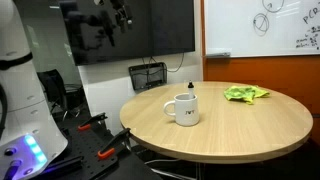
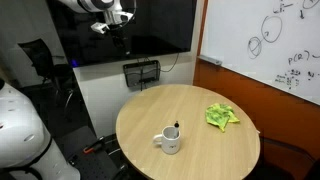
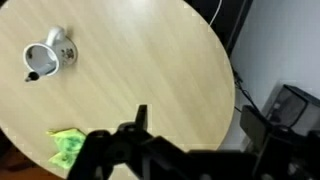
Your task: Pick up the pen from the cup and put it on the table.
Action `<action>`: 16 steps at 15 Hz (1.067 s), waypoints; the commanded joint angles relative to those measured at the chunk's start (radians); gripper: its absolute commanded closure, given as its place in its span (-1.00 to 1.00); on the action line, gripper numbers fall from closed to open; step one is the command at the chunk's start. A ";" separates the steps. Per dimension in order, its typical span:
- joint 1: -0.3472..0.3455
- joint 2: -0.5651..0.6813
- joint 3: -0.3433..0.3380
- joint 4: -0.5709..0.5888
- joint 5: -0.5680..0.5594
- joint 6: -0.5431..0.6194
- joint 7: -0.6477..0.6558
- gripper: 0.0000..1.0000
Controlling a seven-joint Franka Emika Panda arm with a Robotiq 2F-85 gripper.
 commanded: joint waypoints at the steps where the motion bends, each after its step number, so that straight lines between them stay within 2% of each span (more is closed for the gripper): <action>1: 0.026 0.003 -0.023 0.002 -0.009 -0.002 0.007 -1.00; 5: 0.026 0.003 -0.023 0.003 -0.009 -0.002 0.007 -1.00; 7: 0.015 0.031 -0.042 0.023 0.004 -0.050 0.012 -1.00; 12: -0.031 0.182 -0.171 0.075 0.041 -0.178 -0.021 -1.00; 16: -0.079 0.361 -0.288 0.147 0.080 -0.272 -0.125 -1.00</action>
